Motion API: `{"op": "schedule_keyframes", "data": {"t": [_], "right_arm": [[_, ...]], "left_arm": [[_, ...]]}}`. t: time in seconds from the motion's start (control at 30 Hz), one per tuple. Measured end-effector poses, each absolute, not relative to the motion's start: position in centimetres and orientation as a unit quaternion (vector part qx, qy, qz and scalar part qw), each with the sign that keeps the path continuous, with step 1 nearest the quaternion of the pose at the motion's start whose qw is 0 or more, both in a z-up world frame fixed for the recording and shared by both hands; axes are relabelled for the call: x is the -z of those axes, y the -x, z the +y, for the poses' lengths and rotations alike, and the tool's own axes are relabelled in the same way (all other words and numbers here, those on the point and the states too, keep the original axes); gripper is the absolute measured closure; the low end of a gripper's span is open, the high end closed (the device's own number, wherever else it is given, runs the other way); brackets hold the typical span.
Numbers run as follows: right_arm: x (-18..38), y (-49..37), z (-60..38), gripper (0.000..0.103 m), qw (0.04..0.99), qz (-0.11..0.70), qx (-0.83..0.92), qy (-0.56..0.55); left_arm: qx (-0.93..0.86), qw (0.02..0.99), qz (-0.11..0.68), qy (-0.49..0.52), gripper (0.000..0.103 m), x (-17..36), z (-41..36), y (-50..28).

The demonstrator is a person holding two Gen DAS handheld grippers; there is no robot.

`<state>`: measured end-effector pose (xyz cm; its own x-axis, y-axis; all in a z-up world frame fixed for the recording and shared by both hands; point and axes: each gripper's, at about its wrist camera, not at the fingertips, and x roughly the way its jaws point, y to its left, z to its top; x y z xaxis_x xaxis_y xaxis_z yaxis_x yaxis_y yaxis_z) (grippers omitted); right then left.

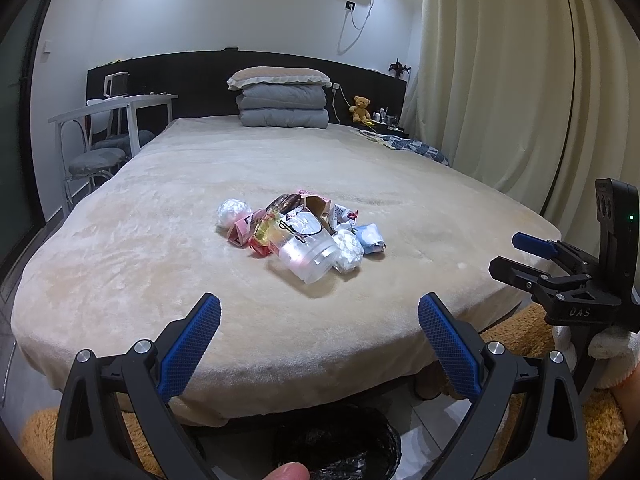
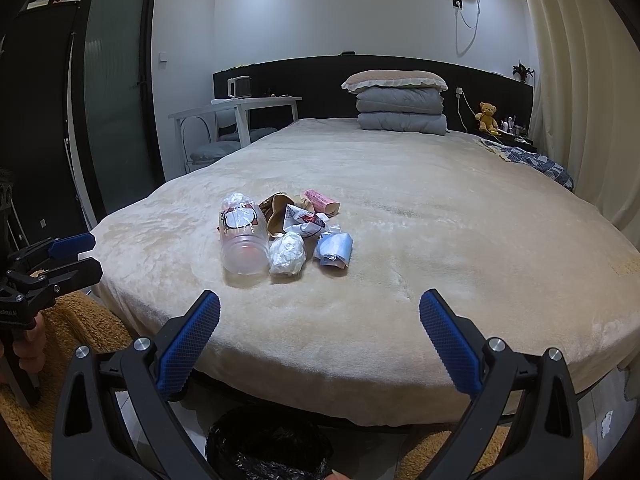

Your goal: Collect trash

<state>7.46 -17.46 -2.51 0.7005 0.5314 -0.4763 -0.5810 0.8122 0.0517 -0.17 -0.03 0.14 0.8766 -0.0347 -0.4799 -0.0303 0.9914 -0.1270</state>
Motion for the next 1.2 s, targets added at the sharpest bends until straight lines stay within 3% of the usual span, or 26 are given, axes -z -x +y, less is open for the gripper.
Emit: {"op": "schedule_keyframes", "data": {"t": [1.2], "right_arm": [[2.5,-7.4,-17.9,0.004,0.920,0.242,-0.305,0.046]], "left_arm": [[0.008,0.968,0.244,0.056,0.007,-0.4,-0.8,0.7]]}}
